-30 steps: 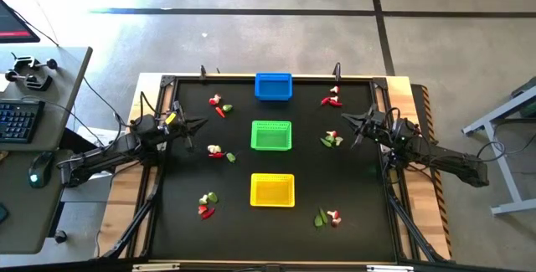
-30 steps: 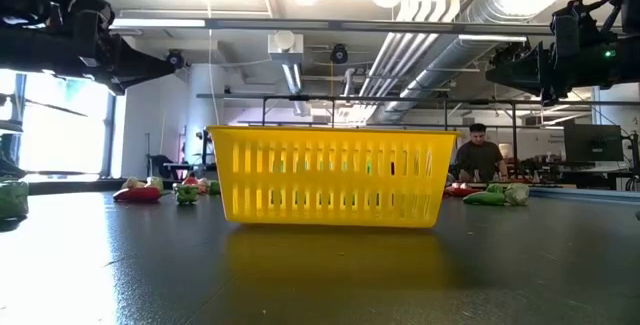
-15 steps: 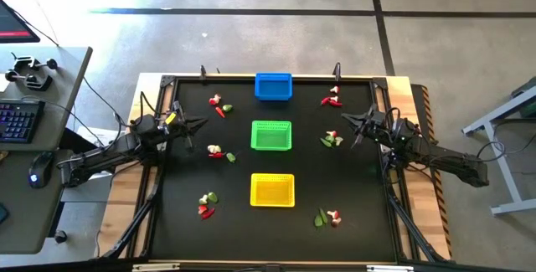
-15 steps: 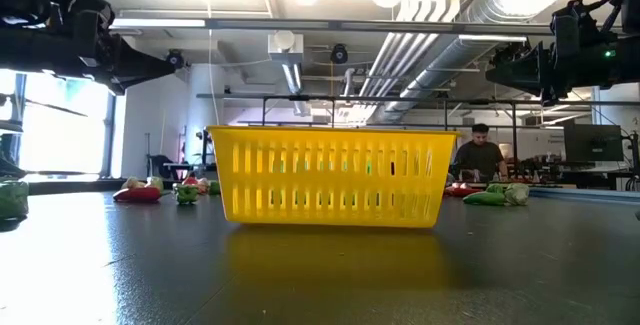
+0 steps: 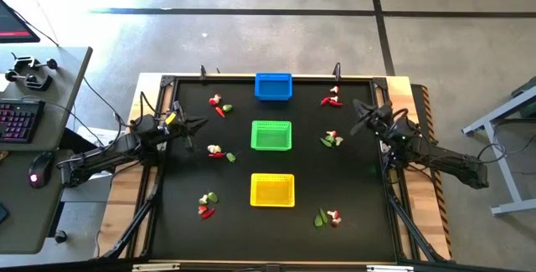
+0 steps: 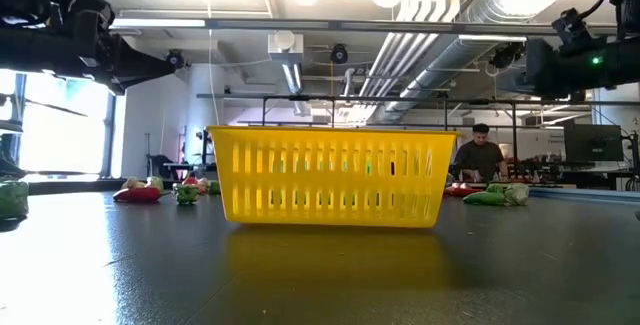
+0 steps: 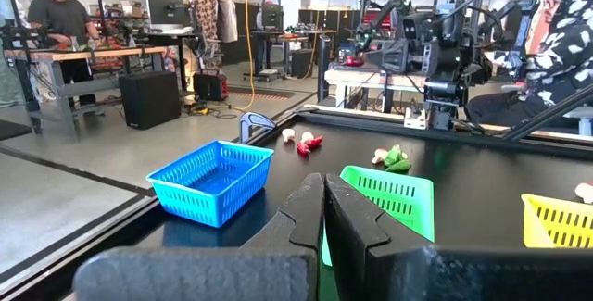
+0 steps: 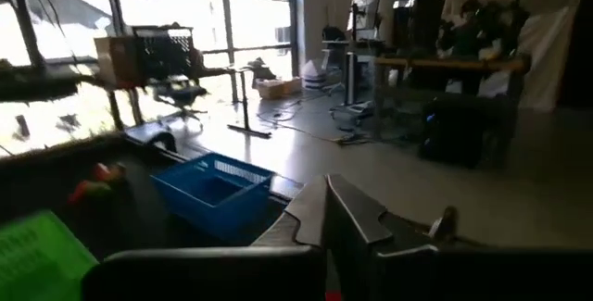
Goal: Sort produce into baskets
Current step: Put the green chili pepper into the yellow bin
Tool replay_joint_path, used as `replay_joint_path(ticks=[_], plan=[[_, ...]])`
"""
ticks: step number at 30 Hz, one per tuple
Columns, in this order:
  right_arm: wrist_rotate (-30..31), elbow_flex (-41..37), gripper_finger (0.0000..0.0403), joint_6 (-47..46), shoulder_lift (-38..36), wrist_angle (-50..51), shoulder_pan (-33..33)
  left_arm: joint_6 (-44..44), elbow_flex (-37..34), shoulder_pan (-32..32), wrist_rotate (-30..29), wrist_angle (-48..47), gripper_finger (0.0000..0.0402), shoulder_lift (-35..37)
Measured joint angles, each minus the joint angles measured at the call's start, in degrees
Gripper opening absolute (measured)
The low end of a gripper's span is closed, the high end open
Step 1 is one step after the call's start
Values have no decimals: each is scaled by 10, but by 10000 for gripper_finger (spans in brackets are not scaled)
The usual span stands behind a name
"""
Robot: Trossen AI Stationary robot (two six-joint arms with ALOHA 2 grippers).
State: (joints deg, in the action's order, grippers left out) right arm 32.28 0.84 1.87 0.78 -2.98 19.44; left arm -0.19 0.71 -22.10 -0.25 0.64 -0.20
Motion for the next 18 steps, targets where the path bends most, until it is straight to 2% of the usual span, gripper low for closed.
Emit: replay_joint_path(ticks=[4, 9, 14, 18], plan=[[11, 0, 0, 123, 0, 1, 1, 0, 0, 0, 0, 0, 0, 0], [24, 1, 0, 192, 0, 1, 1, 0, 0, 0, 0, 0, 0, 0], [20, 1, 0, 194, 0, 2, 1, 0, 0, 0, 0, 0, 0, 0], [-1, 1, 0, 113, 0, 2, 1, 0, 0, 0, 0, 0, 0, 0]])
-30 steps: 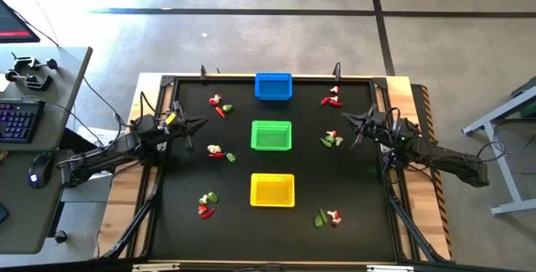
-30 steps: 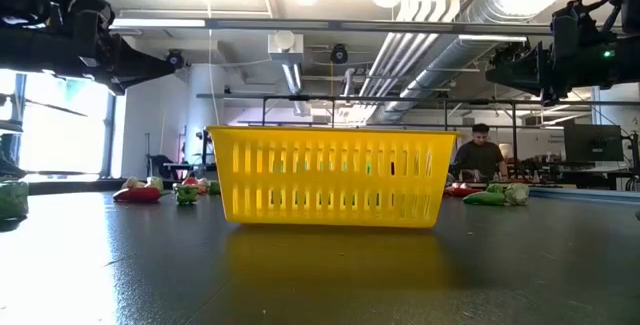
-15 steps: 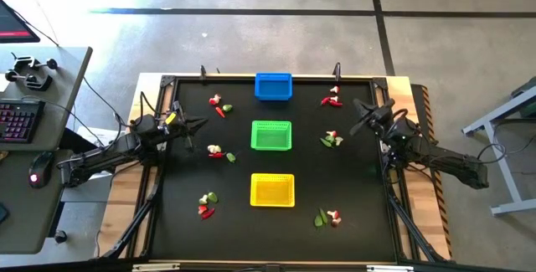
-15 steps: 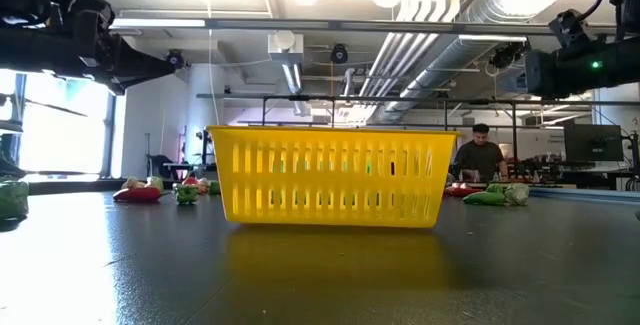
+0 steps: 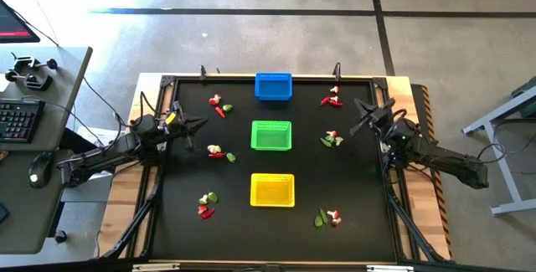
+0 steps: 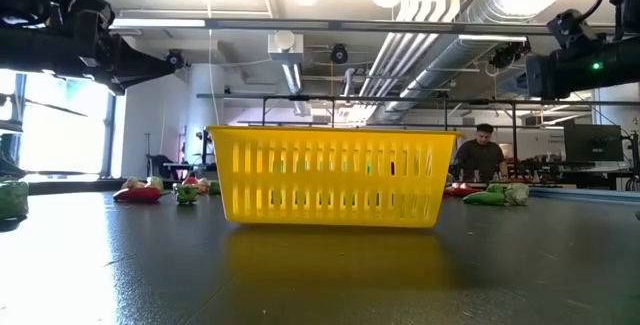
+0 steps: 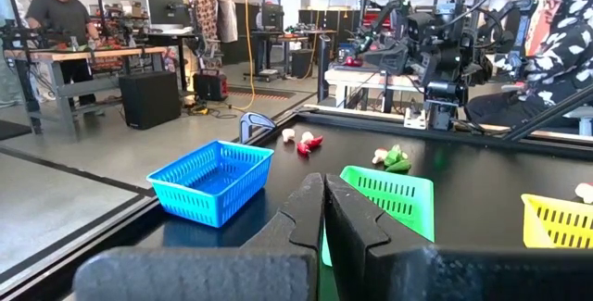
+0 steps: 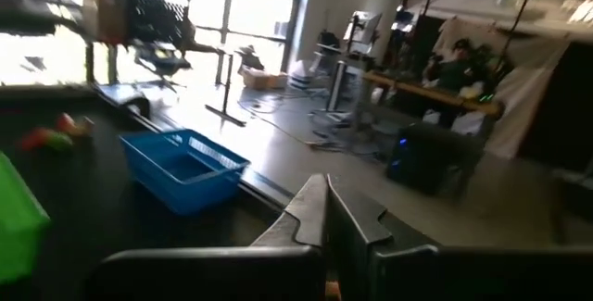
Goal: Sort produce into baskets
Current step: Put the green chili pepper into the yellow bin
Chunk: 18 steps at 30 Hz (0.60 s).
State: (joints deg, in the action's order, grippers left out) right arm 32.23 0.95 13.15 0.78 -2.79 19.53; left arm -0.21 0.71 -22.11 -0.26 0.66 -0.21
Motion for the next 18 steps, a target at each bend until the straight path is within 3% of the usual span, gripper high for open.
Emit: replay_joint_path(ticks=[4, 11, 18], plan=[[-12, 0, 0, -65, 0, -3, 0, 0, 0, 0, 0, 0, 0, 0], [-12, 0, 0, -11, -1, -25, 0, 0, 0, 0, 0, 0, 0, 0], [-10, 1, 0, -114, -1, -65, 0, 0, 0, 0, 0, 0, 0, 0]])
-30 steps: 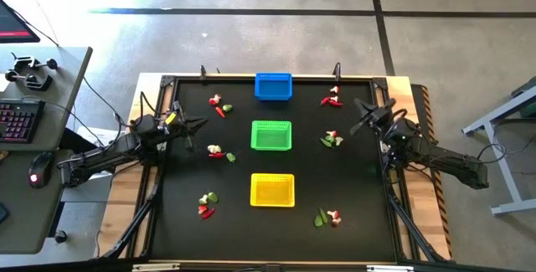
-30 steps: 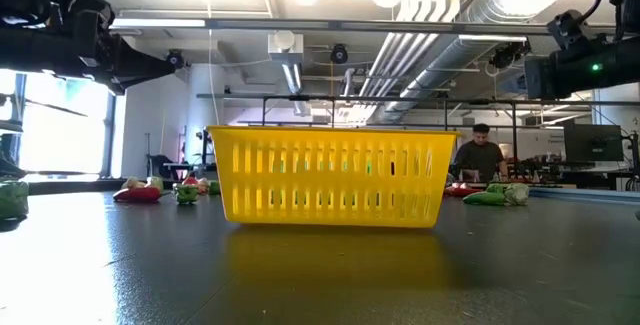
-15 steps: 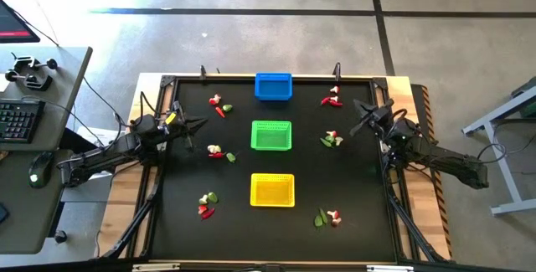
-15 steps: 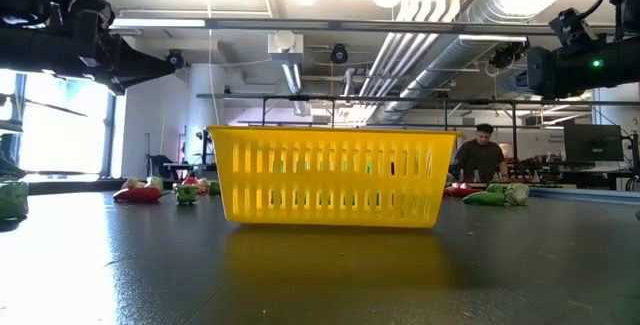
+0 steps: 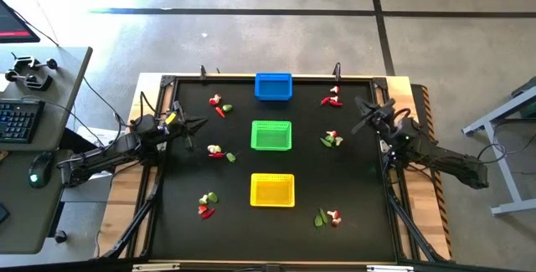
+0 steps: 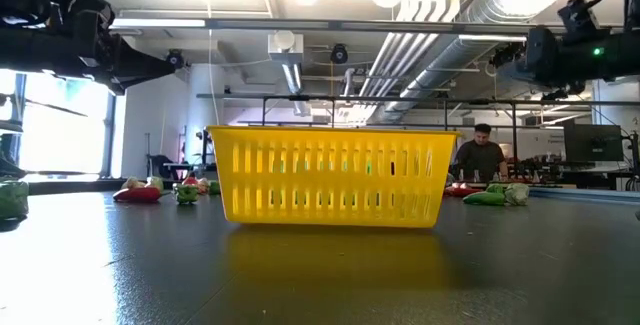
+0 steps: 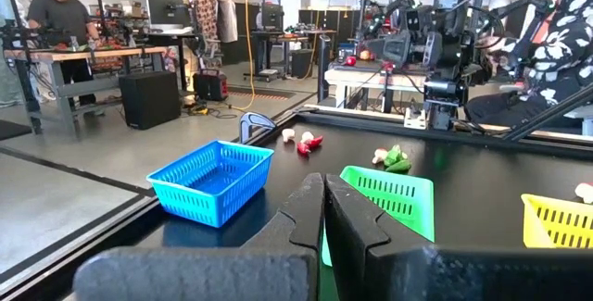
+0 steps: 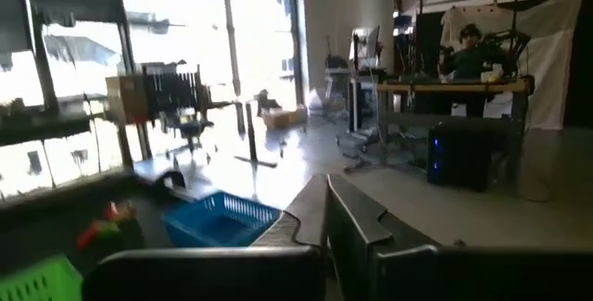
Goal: Sort produce into baskets
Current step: Put the green chili pepper into the yellow bin
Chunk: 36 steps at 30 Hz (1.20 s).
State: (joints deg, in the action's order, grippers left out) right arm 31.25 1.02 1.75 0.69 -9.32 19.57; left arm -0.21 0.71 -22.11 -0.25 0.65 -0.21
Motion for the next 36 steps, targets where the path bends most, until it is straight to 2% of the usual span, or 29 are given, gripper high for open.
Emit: replay_joint_path(ticks=[8, 13, 17, 23, 28, 36], plan=[[-32, 0, 0, -67, 1, -12, 2, 0, 0, 0, 0, 0, 0, 0], [-114, 0, 5, -111, 4, 12, 2, 0, 0, 0, 0, 0, 0, 0], [-184, 0, 27, -169, 33, 36, 2, 0, 0, 0, 0, 0, 0, 0], [-233, 2, 96, -224, 117, 41, -1, 0, 0, 0, 0, 0, 0, 0], [-240, 44, 146, -231, 203, 82, -27, 0, 0, 0, 0, 0, 0, 0], [-231, 166, 161, -275, 375, 257, -91, 0, 0, 0, 0, 0, 0, 0]])
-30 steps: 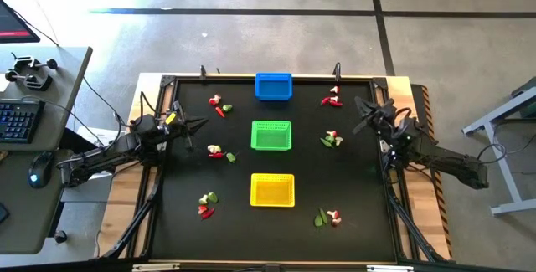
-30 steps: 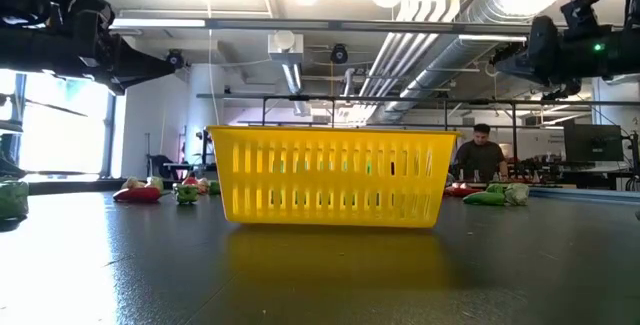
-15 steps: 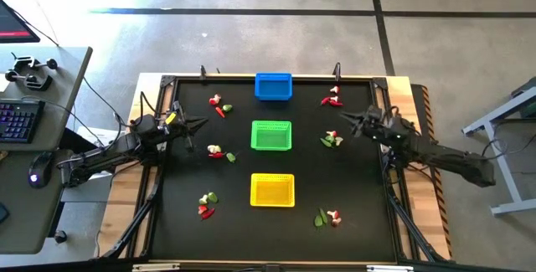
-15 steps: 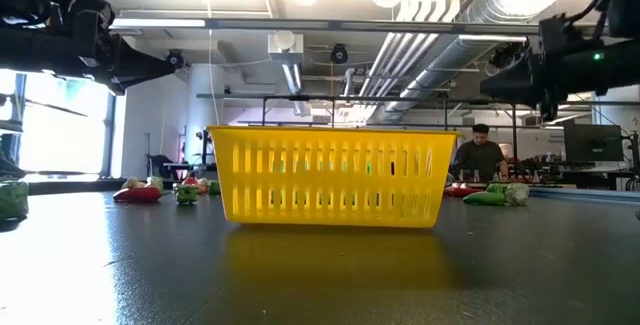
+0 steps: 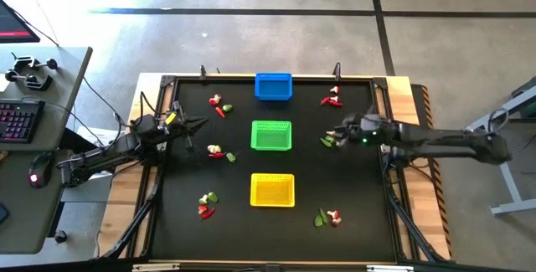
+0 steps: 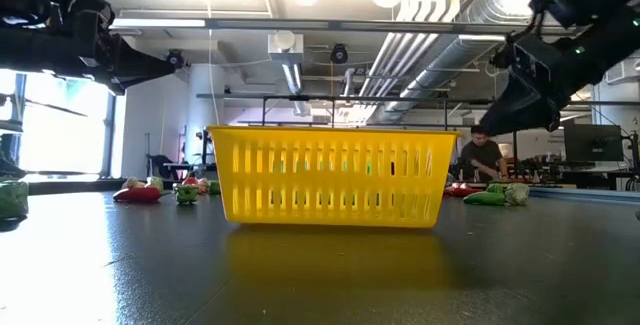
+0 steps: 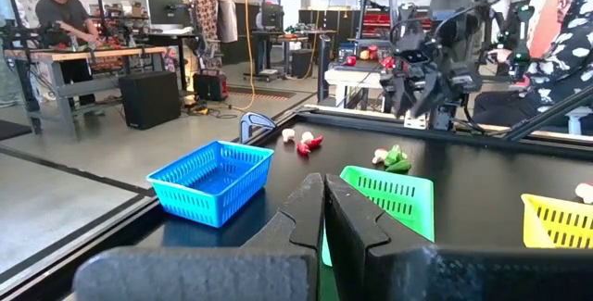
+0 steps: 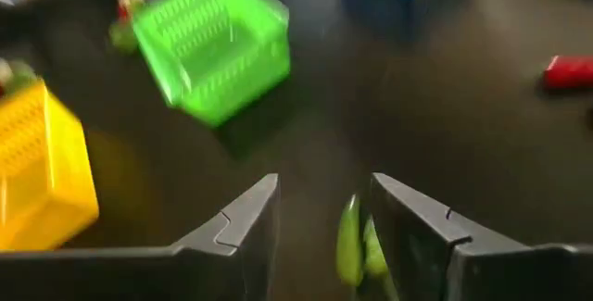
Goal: Sort produce into baskets
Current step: Put the green chili pepper into the yellow bin
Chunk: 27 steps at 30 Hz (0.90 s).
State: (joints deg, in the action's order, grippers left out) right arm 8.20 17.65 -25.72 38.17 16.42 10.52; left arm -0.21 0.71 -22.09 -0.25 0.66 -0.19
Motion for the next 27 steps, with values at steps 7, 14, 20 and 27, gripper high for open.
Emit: replay_joint_path(ticks=[7, 14, 20, 27], plan=[[29, 73, 161, -24, 146, 62, -65, 0, 0, 0, 0, 0, 0, 0], [93, 127, 161, -30, 266, 110, -113, 0, 0, 0, 0, 0, 0, 0], [113, 153, 161, -27, 346, 122, -131, 0, 0, 0, 0, 0, 0, 0], [113, 166, 161, -24, 412, 123, -136, 0, 0, 0, 0, 0, 0, 0]])
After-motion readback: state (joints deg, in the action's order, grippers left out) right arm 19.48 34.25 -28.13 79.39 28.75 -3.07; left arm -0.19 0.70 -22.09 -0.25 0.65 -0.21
